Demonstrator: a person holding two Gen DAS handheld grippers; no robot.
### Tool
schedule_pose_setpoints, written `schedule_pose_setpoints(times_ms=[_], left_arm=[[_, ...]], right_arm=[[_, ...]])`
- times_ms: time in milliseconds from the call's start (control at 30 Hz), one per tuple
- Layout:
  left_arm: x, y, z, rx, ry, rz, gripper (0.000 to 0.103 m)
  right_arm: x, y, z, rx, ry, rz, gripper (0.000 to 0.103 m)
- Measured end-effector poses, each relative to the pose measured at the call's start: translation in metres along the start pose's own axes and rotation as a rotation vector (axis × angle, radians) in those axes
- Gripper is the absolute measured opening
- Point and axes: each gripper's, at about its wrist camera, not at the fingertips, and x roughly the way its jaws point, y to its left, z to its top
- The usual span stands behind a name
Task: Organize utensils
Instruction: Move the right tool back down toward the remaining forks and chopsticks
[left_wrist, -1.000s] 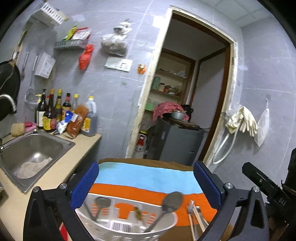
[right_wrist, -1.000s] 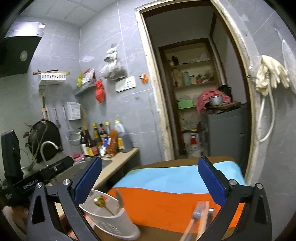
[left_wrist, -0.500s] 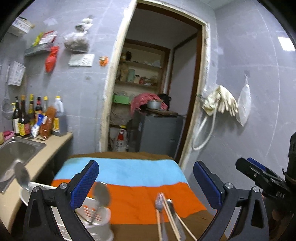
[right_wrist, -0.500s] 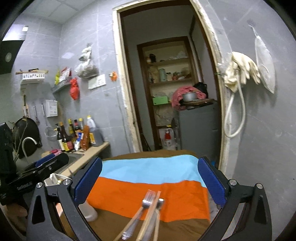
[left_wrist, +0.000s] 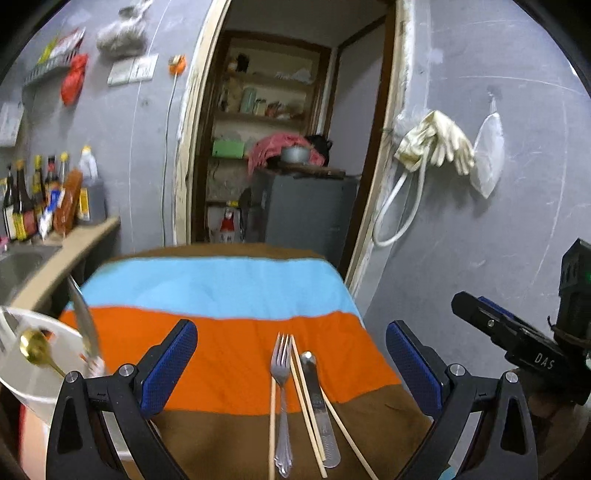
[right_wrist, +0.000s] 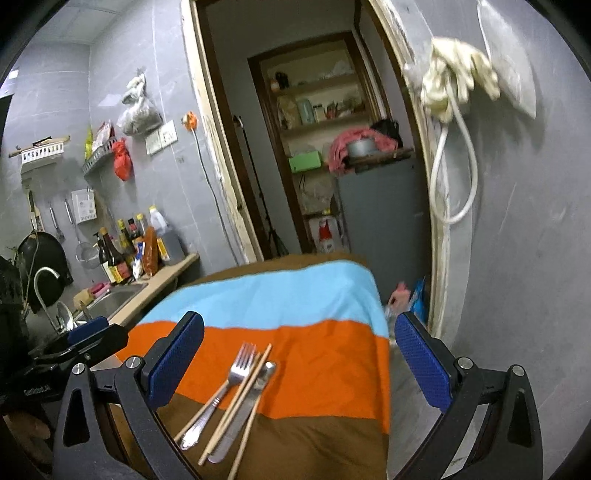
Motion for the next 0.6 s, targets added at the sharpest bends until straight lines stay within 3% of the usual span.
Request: schedule_pose_setpoints(times_ms=[233,333,400,600], left_arm=[[0.037,0.003,-0.017,-0.022,0.080,0.041,0.102],[0.052,0.006,-0.020,-0.036,0.112,0.051,0.102],[0.063,0.010,-0.023,-0.051,0.129,0.053,0.099],[0.096,0.024,-0.024,-0.109,0.189,0.051,0.075]], right_arm=[[0.051,-0.015,-0.027,0.010,0.111,0.061,0.100],[0.072,-0.018,-0.038,0.011,0.163,0.091,0.094],[0.085,-0.020,-0.044,0.017,0.196,0.115,0.082],[0.125,-0.021,-0.055,-0.002,0.289,0.171,0.059]])
